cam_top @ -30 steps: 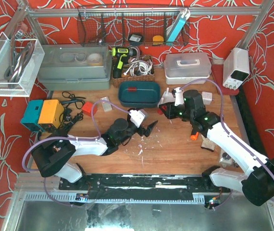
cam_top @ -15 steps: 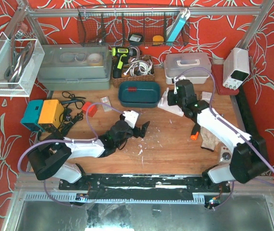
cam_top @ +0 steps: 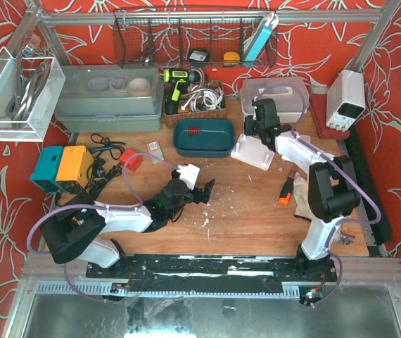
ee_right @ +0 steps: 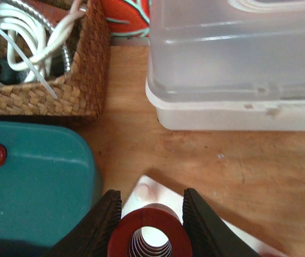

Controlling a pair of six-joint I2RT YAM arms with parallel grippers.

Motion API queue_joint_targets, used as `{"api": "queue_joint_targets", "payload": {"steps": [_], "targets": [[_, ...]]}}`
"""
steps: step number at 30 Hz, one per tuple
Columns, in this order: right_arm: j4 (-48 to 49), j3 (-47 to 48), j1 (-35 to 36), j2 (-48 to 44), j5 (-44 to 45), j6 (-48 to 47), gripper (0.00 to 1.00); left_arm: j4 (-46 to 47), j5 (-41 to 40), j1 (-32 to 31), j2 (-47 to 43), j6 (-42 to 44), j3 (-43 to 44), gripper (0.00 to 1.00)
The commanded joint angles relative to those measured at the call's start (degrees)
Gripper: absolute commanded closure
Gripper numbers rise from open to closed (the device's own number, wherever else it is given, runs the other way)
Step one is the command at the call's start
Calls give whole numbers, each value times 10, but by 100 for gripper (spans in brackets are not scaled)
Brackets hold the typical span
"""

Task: Install the large spring

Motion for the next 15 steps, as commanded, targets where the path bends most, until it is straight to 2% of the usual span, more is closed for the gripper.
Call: {"api": "queue_joint_targets", "payload": {"steps": [1, 15], "targets": [[2, 59, -1, 40, -15, 6, 100, 12, -9, -1, -16, -9, -4, 0], [-13, 103, -1, 95, -21, 0, 100, 17, -9, -1, -47, -8, -17, 0]]}}
